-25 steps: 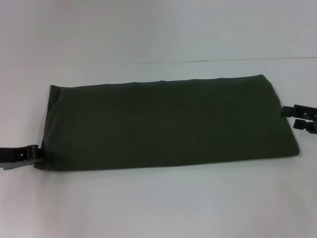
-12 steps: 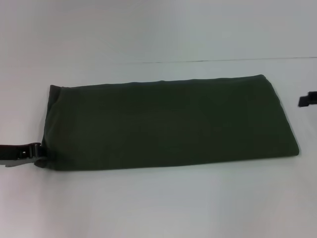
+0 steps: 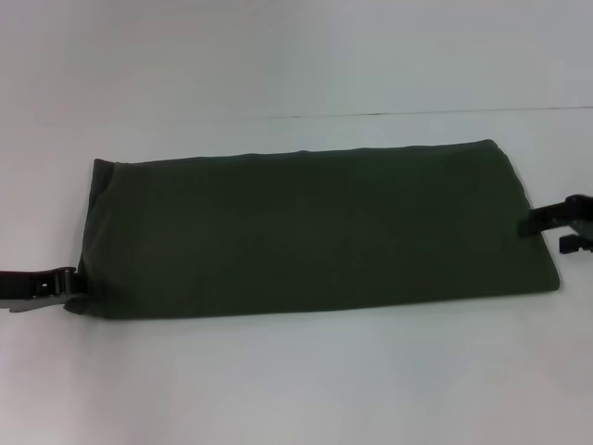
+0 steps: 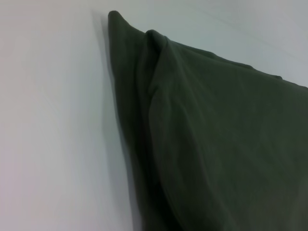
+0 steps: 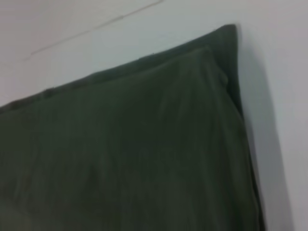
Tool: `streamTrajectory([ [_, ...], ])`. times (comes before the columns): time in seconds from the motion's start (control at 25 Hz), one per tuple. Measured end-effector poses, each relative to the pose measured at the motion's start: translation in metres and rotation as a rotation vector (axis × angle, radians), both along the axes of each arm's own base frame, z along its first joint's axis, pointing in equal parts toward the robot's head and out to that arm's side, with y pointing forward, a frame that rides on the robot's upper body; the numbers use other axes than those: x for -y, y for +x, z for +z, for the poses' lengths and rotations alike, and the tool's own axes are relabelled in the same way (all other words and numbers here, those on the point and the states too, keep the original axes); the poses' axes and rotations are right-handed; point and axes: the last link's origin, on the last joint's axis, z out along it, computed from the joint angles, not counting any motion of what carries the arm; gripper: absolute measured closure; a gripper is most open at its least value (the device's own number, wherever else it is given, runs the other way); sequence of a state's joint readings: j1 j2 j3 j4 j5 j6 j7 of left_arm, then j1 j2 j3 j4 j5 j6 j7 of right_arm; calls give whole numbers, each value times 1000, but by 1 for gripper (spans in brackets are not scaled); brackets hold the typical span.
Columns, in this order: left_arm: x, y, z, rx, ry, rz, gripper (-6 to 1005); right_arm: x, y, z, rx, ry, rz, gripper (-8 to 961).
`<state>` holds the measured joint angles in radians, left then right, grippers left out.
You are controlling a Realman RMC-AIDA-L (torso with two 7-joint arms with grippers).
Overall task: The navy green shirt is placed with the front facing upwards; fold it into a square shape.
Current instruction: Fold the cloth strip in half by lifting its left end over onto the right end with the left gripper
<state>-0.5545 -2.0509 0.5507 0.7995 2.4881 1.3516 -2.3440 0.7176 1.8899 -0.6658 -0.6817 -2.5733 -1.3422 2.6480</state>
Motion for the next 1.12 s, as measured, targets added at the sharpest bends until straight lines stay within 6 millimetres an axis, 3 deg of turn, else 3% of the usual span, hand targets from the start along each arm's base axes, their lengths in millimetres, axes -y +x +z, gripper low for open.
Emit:
streamTrajectory([
  [1.12, -1, 2, -1, 5, 0, -5, 924, 10, 6, -25, 28, -72, -10, 131],
])
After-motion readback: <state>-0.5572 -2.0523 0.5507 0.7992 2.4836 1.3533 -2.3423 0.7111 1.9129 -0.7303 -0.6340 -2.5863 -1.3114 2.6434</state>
